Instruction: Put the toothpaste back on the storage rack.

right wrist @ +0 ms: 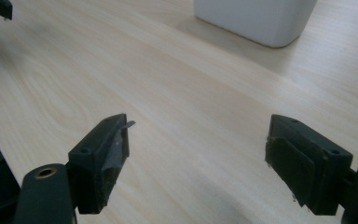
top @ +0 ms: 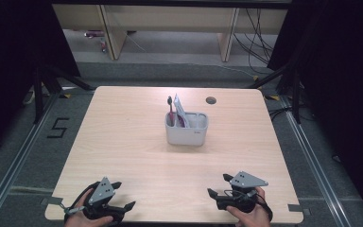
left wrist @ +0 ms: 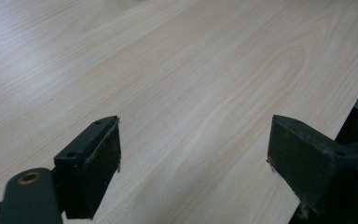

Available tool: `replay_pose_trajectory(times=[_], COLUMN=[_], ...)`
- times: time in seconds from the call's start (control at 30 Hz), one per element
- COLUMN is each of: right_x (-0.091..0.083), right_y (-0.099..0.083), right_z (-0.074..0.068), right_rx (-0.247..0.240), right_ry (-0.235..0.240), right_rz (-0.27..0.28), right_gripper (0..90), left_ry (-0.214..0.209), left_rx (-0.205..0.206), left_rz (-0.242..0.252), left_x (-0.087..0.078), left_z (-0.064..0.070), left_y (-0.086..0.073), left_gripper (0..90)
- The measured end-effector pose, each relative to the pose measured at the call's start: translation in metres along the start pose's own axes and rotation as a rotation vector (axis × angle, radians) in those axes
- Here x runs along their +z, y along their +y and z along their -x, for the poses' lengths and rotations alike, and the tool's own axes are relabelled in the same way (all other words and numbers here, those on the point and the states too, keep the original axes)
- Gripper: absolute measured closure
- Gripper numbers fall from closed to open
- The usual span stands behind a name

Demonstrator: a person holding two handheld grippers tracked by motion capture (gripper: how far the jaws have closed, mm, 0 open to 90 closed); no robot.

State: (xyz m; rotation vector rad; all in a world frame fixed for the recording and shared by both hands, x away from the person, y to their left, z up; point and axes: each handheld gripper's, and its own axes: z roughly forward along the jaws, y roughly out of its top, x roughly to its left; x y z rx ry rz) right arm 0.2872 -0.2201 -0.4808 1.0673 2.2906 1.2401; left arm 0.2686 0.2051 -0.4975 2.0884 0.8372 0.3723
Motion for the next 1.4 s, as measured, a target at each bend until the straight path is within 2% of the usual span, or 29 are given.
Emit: replay_pose_trajectory(times=[0.07,0.1,0.13,0.17,0.2,0.23,0.3,0.33,0.37,0.4,0.43,0.47,0.5,0.57,0.6,0.67,0.7,0.73,0.77,0.8,0.83,0.9,0.93,1.07,1.17,1.3,1.33,1.37,1.4], right_x=[0.000,-0.001,0.000,-0.001,-0.001,-0.002,-0.002,-0.003,-0.003,-0.004,-0.004,-0.005,-0.006,-0.006,-0.007,-0.008,-0.008,-0.009,-0.009,-0.009,-0.009,-0.009,-0.008,-0.009,-0.008,-0.007,-0.008,-0.007,-0.008], right_y=[-0.002,-0.003,-0.004,-0.005,-0.006,-0.007,-0.008,-0.009,-0.009,-0.010,-0.011,-0.012,-0.013,-0.015,-0.016,-0.017,-0.018,-0.018,-0.019,-0.020,-0.021,-0.022,-0.022,-0.022,-0.022,-0.022,-0.022,-0.022,-0.022], right_z=[-0.002,-0.004,-0.004,-0.006,-0.006,-0.009,-0.008,-0.010,-0.009,-0.011,-0.009,-0.011,-0.010,-0.011,-0.010,-0.010,-0.013,-0.013,-0.015,-0.015,-0.017,-0.015,-0.015,-0.015,-0.015,-0.014,-0.014,-0.014,-0.015], right_rx=[-0.002,0.016,0.002,0.013,0.005,0.031,0.005,0.030,0.009,0.041,0.016,0.042,0.024,0.042,0.022,0.019,0.050,0.031,0.062,0.044,0.066,0.021,0.033,0.038,0.020,0.028,0.025,0.030,0.033], right_ry=[0.010,0.018,0.029,0.018,0.035,0.025,0.019,0.029,0.029,0.027,0.019,0.021,0.025,0.039,0.024,0.030,0.032,0.030,0.038,0.040,0.044,0.026,0.048,0.048,0.024,0.061,0.040,0.048,0.028], right_rz=[-0.009,-0.026,-0.023,-0.027,-0.033,-0.038,-0.034,-0.048,-0.040,-0.046,-0.037,-0.048,-0.044,-0.043,-0.034,-0.039,-0.047,-0.045,-0.057,-0.047,-0.062,-0.053,-0.057,-0.067,-0.062,-0.067,-0.066,-0.069,-0.068], right_gripper=[21.2,21.0,20.8,20.5,20.0,19.3,17.9,17.7,17.5,16.9,16.4,16.4,16.4,16.4,16.4,16.3,16.3,16.3,16.3,16.3,16.3,16.2,16.2,16.3,16.2,16.3,16.3,16.3,16.2], left_ry=[-0.003,-0.003,-0.004,-0.004,-0.004,-0.004,-0.013,-0.007,-0.006,-0.007,-0.007,-0.007,-0.014,-0.016,-0.017,-0.013,-0.011,-0.006,-0.008,-0.008,-0.008,-0.008,-0.009,-0.008,-0.009,-0.010,-0.005,-0.003,-0.002], left_rx=[-0.002,0.000,0.006,0.006,-0.002,-0.001,0.001,0.006,0.007,-0.002,-0.004,0.007,0.007,0.009,0.008,0.010,0.012,0.014,0.016,0.015,0.015,0.017,0.022,0.020,0.022,0.020,0.018,0.018,0.016], left_rz=[0.000,-0.002,-0.006,-0.006,0.001,-0.001,-0.009,-0.006,-0.006,0.003,0.003,-0.006,-0.010,-0.016,-0.016,-0.011,-0.009,-0.011,-0.011,-0.011,-0.011,-0.012,-0.015,-0.011,-0.012,-0.008,-0.012,-0.019,-0.018], left_x=[0.000,0.000,0.000,0.000,0.000,0.000,0.000,0.000,0.000,0.000,0.000,0.000,0.000,-0.001,-0.001,-0.001,0.000,-0.001,-0.001,-0.001,-0.001,-0.001,-0.001,-0.001,-0.002,-0.001,-0.001,-0.002,-0.002], left_z=[0.000,0.000,0.000,0.000,0.001,0.001,0.000,0.000,0.000,0.001,0.001,0.000,0.000,0.000,0.000,0.000,0.000,0.000,0.000,0.000,0.000,0.000,0.000,0.000,0.000,0.000,0.000,0.000,0.000], left_y=[0.000,0.000,0.000,0.000,0.000,0.000,0.000,0.000,0.000,0.000,0.000,0.000,0.000,0.000,0.000,0.000,0.000,0.000,0.000,0.000,0.000,0.000,0.000,0.000,0.000,0.000,0.000,0.000,0.000], left_gripper=[16.8,16.8,16.8,16.8,16.8,16.8,16.8,16.8,16.8,16.8,16.8,16.8,16.8,16.8,16.8,16.8,16.8,16.8,16.8,16.8,16.8,16.8,16.8,16.8,16.8,16.8,16.8,16.8,16.8])
